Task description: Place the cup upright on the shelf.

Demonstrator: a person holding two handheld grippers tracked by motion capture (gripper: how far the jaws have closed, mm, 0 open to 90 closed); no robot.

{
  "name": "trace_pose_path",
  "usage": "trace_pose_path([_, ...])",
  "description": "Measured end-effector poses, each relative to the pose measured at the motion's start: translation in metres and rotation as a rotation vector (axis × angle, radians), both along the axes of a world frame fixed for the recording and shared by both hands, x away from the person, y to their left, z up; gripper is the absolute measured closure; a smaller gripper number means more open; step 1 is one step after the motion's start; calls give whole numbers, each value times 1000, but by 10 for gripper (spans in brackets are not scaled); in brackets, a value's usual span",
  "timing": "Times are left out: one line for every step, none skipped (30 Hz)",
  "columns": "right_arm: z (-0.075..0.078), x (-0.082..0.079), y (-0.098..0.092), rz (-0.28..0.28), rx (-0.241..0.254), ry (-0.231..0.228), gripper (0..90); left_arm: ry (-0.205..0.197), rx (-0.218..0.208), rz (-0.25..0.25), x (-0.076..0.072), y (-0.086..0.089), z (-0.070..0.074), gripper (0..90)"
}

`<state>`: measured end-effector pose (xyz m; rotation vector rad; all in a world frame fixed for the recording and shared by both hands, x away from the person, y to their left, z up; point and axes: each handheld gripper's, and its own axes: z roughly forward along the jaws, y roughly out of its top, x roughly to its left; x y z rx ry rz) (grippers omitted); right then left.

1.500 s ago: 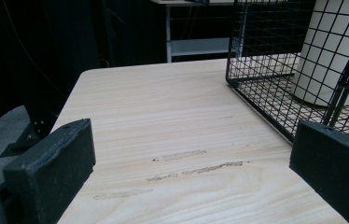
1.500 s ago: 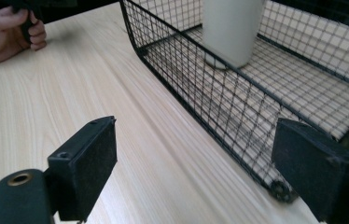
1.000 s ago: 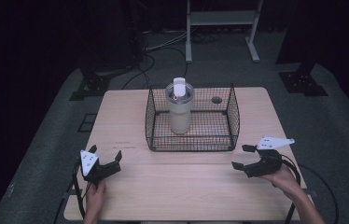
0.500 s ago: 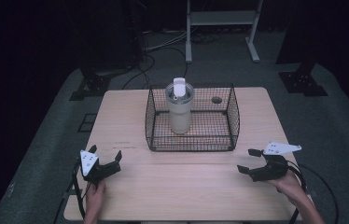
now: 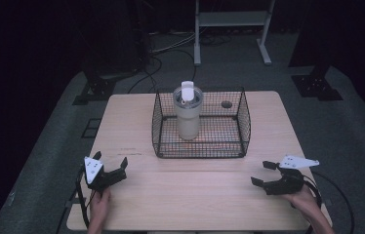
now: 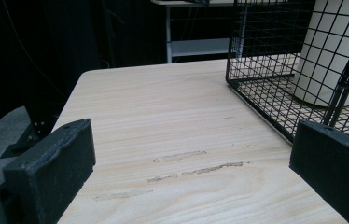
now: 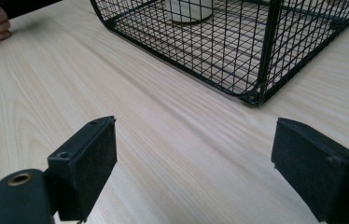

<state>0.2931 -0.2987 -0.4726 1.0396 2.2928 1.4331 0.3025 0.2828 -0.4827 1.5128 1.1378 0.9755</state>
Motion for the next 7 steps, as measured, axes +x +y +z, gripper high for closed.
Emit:
trace_pose_path([-1,-1,0,-5,2,5,135,1,-1,-1,0,0,0,0])
trace_pose_path([-1,-3,0,-9,1,-1,135,1,-5,1,0,0,0,0])
trace_pose_path([0,-5,0,-15,15,-13,135,1,-9,2,0,1,0,0])
trace_pose_path([0,-7,0,-19,22,-17,135,1,-10,2,0,1,0,0])
trace_pose_path([1,-9,0,-25,18,-16,135,0,-8,2,0,1,0,0])
trace_pose_path([0,-10,1,-30,11,-26,135,0,-6,3,0,1,0,0])
trace_pose_path([-1,-11,0,-42,17,-30,134,1,-7,3,1,1,0,0])
